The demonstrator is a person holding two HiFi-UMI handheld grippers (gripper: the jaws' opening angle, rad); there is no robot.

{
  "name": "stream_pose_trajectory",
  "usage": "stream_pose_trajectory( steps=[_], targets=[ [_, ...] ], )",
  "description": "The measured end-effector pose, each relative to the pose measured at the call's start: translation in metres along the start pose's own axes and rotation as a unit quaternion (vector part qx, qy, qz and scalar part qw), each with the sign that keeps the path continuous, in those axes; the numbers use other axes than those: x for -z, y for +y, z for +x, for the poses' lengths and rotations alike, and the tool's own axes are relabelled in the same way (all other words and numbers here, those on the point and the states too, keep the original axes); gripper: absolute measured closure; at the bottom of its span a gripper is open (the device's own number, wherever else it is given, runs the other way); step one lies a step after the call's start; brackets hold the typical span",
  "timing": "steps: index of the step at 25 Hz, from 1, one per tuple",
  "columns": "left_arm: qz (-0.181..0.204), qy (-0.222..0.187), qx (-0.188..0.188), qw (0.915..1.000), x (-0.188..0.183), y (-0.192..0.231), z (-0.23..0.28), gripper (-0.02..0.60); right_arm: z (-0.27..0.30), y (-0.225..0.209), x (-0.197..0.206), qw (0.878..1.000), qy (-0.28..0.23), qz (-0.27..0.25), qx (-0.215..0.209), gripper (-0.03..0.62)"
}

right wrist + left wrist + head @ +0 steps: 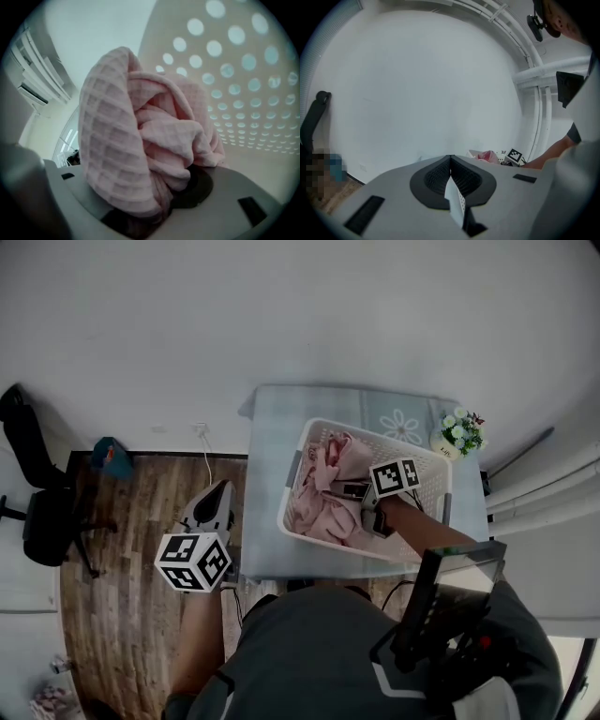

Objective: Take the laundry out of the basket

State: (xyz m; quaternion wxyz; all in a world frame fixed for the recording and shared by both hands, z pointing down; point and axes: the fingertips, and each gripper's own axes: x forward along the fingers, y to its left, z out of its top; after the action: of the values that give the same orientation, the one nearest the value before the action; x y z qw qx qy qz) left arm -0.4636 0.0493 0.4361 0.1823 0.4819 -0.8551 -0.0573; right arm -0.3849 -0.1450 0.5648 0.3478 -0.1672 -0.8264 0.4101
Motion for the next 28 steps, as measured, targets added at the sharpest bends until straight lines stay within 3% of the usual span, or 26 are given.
stream_pose_trajectory(
  steps=[6, 12, 15, 22, 28],
  targets=[
    [0.014, -0.027, 0.026, 0.9992, -0.027, -0.022, 0.009, 0.572, -0.044, 0.051, -0.034, 0.994, -0.087, -0.020, -0.064, 0.319],
    [0.039, -0.052, 0.070, 0.9954, -0.075, -0.113, 0.022, 0.572, -0.156, 0.108, -0.069, 0.976, -0.185, -0.068, -0.093, 0.319],
    [0.054, -0.063, 0.088, 0.9927, -0.083, -0.128, 0.030, 0.572, -0.179, 0.128, -0.079, 0.965, -0.219, -0.098, -0.102, 0.319],
    [0.064, -0.104, 0.142, 0.9823, -0.102, -0.139, 0.025, 0.572, -0.207, 0.183, -0.090, 0.944, -0.285, -0.152, -0.070, 0.319],
    [0.089, -0.117, 0.198, 0.9690, -0.102, -0.153, 0.048, 0.572, -0.228, 0.192, -0.092, 0.919, -0.350, -0.183, -0.016, 0.318]
  ],
)
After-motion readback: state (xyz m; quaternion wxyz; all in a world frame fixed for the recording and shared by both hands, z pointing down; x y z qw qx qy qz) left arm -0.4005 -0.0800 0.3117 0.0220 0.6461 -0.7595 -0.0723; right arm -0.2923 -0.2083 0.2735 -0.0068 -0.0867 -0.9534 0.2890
